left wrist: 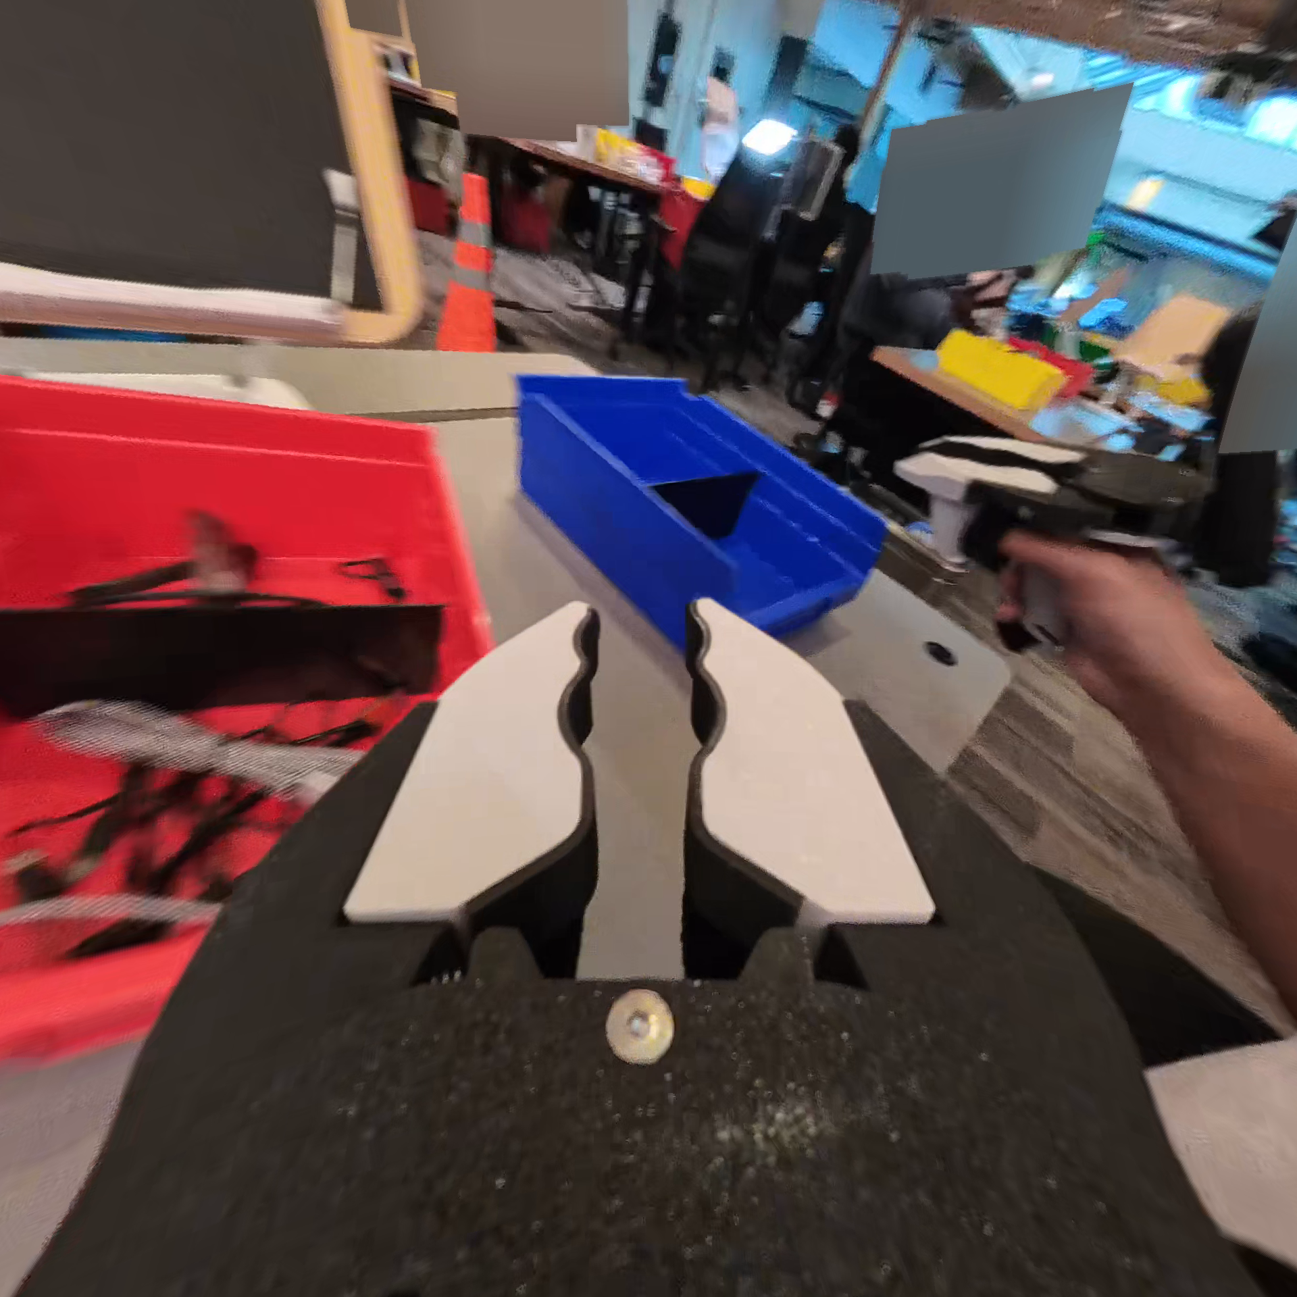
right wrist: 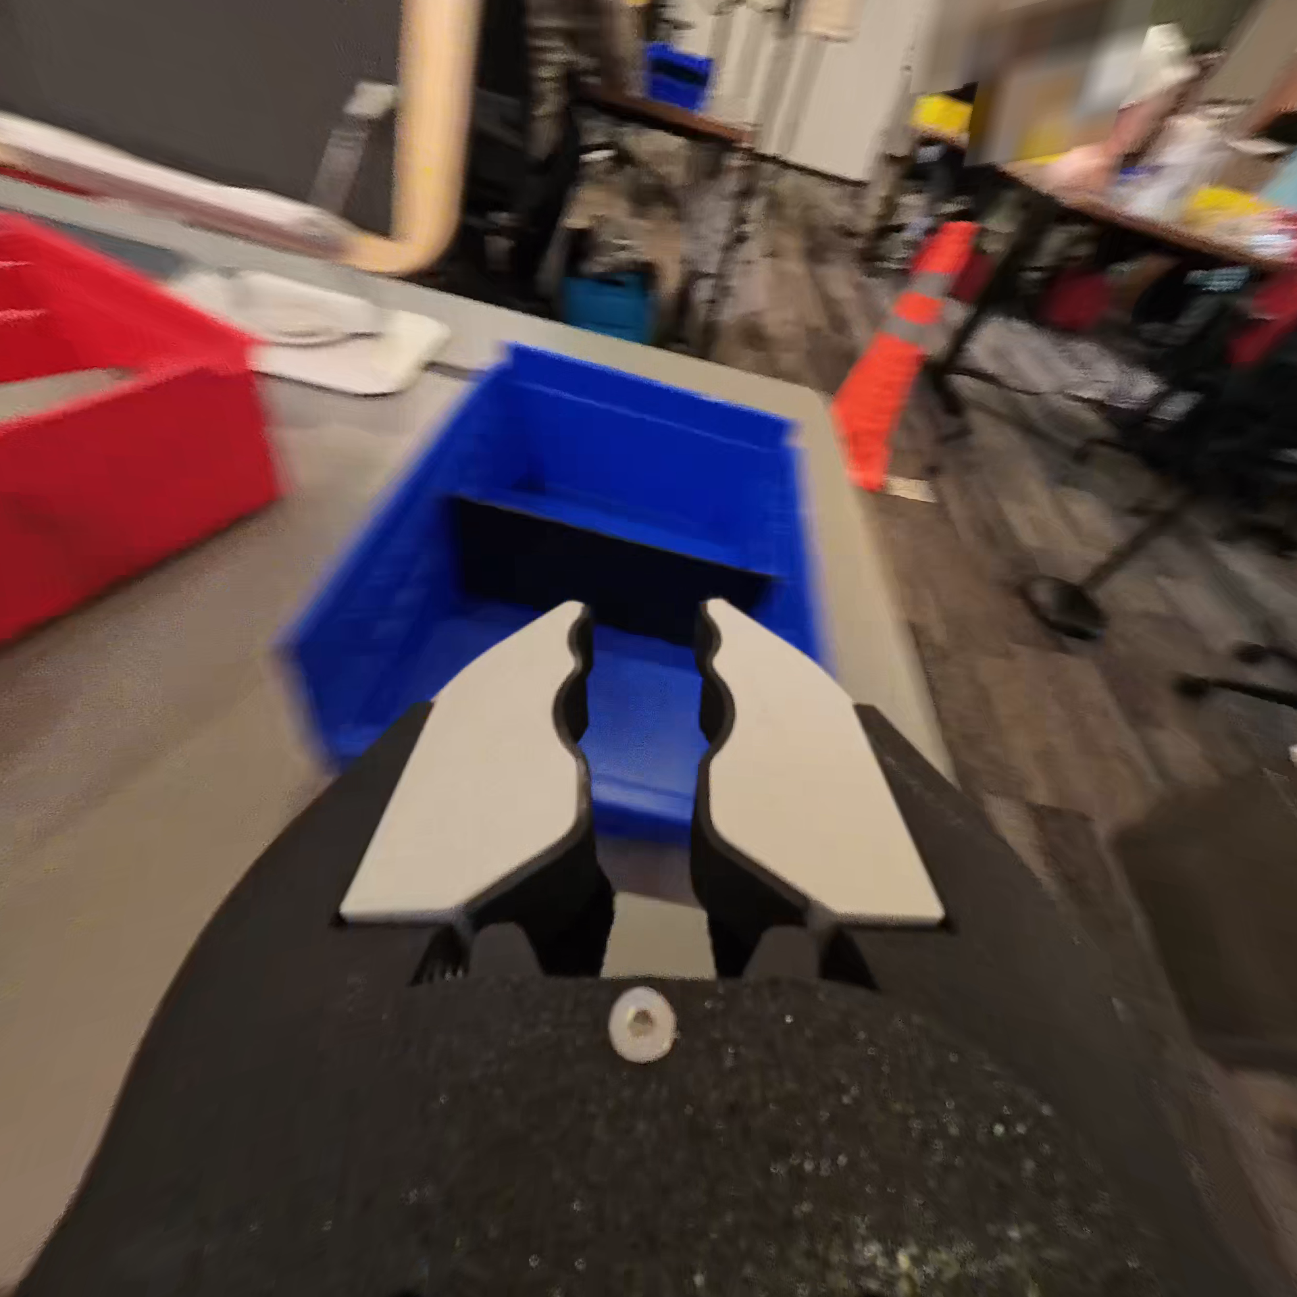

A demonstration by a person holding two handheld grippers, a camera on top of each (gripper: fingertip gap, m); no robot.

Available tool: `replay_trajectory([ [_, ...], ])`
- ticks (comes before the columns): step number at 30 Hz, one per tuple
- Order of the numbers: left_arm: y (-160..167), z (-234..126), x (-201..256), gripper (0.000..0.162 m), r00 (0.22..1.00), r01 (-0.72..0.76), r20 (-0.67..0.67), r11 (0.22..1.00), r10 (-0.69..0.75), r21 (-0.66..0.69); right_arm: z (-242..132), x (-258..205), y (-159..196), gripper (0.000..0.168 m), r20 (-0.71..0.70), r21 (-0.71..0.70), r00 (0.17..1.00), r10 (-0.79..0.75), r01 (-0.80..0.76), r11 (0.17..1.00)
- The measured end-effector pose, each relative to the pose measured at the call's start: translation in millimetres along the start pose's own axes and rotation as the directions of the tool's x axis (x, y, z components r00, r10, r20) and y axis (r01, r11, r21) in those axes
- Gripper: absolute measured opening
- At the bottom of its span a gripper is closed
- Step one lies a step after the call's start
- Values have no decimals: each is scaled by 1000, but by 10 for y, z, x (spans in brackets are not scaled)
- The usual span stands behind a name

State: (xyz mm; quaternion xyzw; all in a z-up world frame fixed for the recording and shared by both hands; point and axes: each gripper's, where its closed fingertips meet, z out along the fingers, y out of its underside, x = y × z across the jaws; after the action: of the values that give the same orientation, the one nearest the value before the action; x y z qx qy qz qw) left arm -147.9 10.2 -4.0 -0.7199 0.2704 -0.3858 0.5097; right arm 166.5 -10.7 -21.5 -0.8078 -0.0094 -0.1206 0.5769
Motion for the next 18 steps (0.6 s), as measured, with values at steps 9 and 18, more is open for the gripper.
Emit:
replay_trajectory([
  [9, 406, -556, -2360, 64, 901, -108, 380, 957, 209, -269, -157, -3355, -102, 59, 626, -109, 755, 195, -164, 981],
  [18, 716, -281, -2467, 4, 939, 16, 334, 958, 84, -286, 332, -3436, 211, 19, 256, -136, 954, 156, -125, 983],
])
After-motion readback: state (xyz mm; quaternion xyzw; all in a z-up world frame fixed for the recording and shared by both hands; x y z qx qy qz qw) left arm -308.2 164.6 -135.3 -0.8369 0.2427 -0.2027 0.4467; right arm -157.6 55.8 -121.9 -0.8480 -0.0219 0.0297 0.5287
